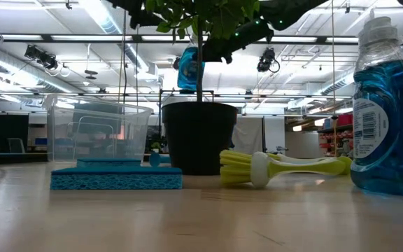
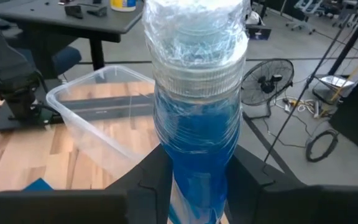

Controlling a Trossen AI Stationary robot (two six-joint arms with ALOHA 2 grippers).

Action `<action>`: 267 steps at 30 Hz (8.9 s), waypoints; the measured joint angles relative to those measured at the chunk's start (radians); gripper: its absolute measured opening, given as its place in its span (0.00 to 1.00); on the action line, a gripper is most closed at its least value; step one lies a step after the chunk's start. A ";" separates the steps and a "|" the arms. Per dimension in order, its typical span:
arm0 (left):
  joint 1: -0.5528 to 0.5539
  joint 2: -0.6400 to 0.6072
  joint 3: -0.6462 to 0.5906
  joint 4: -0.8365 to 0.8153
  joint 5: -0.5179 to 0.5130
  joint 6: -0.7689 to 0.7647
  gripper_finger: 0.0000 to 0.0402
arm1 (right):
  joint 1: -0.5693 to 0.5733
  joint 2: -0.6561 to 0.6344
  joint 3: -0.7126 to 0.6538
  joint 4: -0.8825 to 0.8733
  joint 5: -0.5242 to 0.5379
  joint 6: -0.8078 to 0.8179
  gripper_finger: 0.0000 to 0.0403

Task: Pick & Place Kitchen Sink Supplies
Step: Put the blue liquid soap bottle into the bottom left transparent bin

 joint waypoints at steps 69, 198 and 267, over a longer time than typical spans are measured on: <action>-0.069 0.330 0.206 -0.002 0.055 0.073 0.39 | 0.018 0.006 -0.001 -0.027 -0.026 -0.025 0.29; -1.286 -0.076 0.200 -0.483 0.167 -0.187 0.34 | 0.016 -0.213 -0.001 -0.349 -0.078 0.304 0.80; -1.802 -0.090 -0.724 0.472 -0.795 -0.508 0.34 | 0.141 -0.213 -0.001 -0.345 -0.006 0.290 0.80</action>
